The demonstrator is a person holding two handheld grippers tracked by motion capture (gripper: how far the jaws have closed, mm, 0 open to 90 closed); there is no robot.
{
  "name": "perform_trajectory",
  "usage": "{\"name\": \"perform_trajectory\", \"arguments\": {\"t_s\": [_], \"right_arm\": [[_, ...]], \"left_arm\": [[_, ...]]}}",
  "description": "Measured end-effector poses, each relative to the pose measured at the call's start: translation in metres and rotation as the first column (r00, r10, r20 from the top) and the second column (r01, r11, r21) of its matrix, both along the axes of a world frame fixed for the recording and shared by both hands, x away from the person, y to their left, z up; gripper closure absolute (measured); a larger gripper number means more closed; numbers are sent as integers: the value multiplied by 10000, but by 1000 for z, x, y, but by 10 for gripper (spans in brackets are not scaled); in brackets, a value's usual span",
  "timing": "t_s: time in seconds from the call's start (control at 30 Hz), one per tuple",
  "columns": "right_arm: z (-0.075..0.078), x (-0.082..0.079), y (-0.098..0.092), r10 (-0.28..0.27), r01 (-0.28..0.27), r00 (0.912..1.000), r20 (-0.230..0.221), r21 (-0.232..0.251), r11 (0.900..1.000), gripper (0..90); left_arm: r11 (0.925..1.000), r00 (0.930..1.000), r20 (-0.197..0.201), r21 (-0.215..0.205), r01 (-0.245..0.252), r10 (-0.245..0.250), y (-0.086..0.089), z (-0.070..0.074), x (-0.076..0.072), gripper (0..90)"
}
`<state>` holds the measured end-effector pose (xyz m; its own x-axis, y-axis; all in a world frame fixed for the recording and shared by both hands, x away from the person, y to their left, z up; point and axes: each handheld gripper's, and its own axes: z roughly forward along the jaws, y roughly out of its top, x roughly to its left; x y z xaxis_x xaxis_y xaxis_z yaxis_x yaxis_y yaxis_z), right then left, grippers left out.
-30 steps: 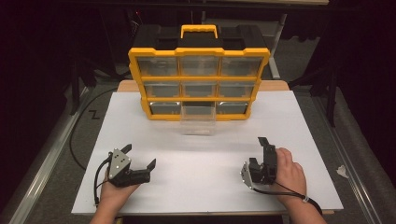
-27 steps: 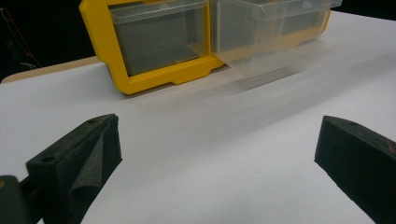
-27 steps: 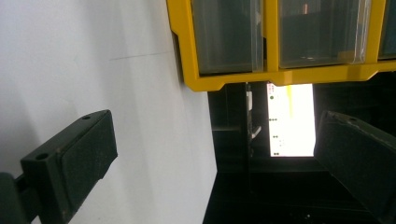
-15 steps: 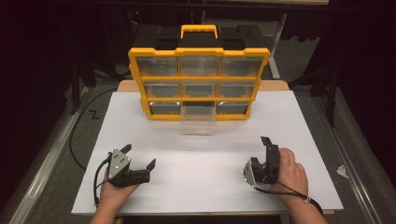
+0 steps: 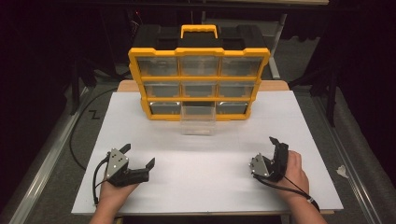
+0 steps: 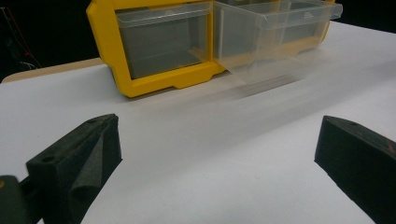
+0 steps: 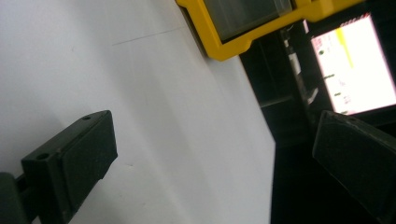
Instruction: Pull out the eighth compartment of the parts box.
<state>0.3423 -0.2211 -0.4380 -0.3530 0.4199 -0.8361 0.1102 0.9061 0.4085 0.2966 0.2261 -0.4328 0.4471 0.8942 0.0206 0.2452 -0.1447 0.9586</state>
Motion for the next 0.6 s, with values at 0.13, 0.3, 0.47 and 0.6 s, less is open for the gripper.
{"name": "perform_trajectory", "arguments": {"t_s": [0.13, 0.3, 0.47, 0.6], "right_arm": [[3, 1, -7, -171, 261, 9979, -628, 1470, 9888, 8], [11, 2, -18, -66, 759, 9847, -1744, 3942, 9159, 11], [11, 0, -27, 209, 1129, 9718, -2349, 5413, 8332, 10], [12, -4, -36, 523, 1457, 9634, -2628, 6777, 7208, 10]], "left_arm": [[10000, 10000, 30, -73, -16, 16, 0, 0, 0, 14], [10000, 10000, 27, -86, 40, -40, 1, 1, 0, 14], [9999, 10000, -1, -116, 72, -72, 1, 1, 0, 14], [9986, 10000, 5, -530, 60, -60, 3, 1, 1, 10]]}}
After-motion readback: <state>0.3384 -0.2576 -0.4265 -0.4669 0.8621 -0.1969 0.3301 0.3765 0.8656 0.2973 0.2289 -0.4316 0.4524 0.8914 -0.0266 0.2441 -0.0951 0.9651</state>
